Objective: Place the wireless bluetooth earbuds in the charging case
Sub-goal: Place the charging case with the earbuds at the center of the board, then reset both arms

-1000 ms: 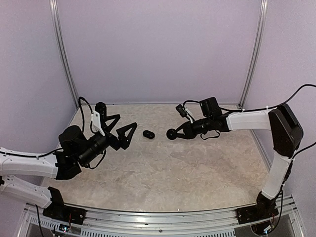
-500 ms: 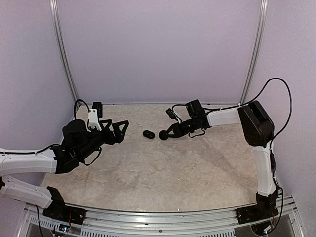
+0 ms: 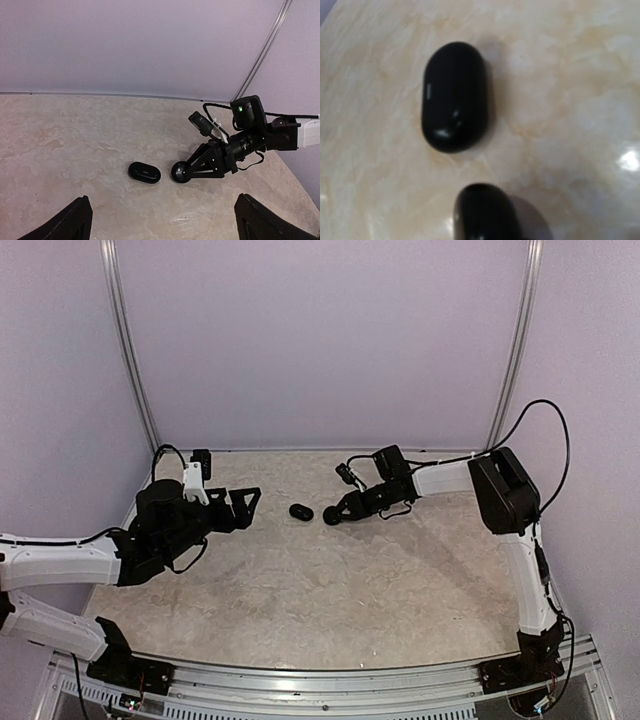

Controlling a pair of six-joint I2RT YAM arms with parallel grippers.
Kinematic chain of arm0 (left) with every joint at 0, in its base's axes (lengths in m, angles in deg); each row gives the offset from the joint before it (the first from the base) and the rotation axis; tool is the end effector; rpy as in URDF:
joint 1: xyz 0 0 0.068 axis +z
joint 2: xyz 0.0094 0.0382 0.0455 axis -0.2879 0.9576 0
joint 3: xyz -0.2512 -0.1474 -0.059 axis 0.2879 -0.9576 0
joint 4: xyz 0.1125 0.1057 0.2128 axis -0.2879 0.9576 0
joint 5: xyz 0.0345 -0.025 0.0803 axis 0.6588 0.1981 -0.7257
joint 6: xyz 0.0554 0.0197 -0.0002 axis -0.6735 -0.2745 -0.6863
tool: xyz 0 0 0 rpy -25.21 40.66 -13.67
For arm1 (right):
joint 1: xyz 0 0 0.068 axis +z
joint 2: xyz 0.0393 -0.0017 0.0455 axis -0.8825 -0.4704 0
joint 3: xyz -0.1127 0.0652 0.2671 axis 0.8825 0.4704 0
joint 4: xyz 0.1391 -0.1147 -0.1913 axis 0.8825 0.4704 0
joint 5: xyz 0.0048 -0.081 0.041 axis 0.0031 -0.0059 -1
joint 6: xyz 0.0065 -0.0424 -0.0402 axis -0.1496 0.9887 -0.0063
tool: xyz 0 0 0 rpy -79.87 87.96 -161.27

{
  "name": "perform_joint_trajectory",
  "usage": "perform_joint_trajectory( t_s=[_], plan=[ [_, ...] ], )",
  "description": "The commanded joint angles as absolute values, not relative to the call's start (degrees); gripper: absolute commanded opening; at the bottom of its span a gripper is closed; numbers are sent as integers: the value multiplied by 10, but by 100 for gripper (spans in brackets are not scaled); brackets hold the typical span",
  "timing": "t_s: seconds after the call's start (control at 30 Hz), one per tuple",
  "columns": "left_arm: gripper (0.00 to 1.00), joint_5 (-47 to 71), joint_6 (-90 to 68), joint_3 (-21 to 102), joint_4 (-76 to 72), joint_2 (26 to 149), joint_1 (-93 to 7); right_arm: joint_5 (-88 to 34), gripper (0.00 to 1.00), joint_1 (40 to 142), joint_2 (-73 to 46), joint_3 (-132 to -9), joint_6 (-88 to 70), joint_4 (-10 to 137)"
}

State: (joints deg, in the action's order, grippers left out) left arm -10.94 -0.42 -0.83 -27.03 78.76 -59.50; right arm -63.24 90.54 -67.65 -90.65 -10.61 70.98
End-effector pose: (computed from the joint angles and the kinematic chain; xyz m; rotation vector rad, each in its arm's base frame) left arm 0.1946 -0.1651 0.2639 0.1204 1.7589 -0.6094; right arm 0.4458 0.2767 0.1290 -0.7905 2.3058 1.2146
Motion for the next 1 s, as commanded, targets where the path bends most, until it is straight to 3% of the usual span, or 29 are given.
perform_joint_trajectory(
  t_s=[0.0,0.13,0.4,0.6,0.97],
  plan=[
    [99,-100,13,18,-253,794,-585,-622,44,892,-681,-918,-95,724],
    [99,-90,19,30,-241,801,-582,-600,66,889,-662,-922,-78,739],
    [99,-80,22,80,-182,818,-574,-528,84,874,-552,-898,-45,758],
    [99,-91,27,129,-115,823,-560,-434,98,857,-393,-784,-49,713],
    [99,-136,23,156,-50,799,-528,-324,99,852,-107,-497,-101,594]
  ],
)
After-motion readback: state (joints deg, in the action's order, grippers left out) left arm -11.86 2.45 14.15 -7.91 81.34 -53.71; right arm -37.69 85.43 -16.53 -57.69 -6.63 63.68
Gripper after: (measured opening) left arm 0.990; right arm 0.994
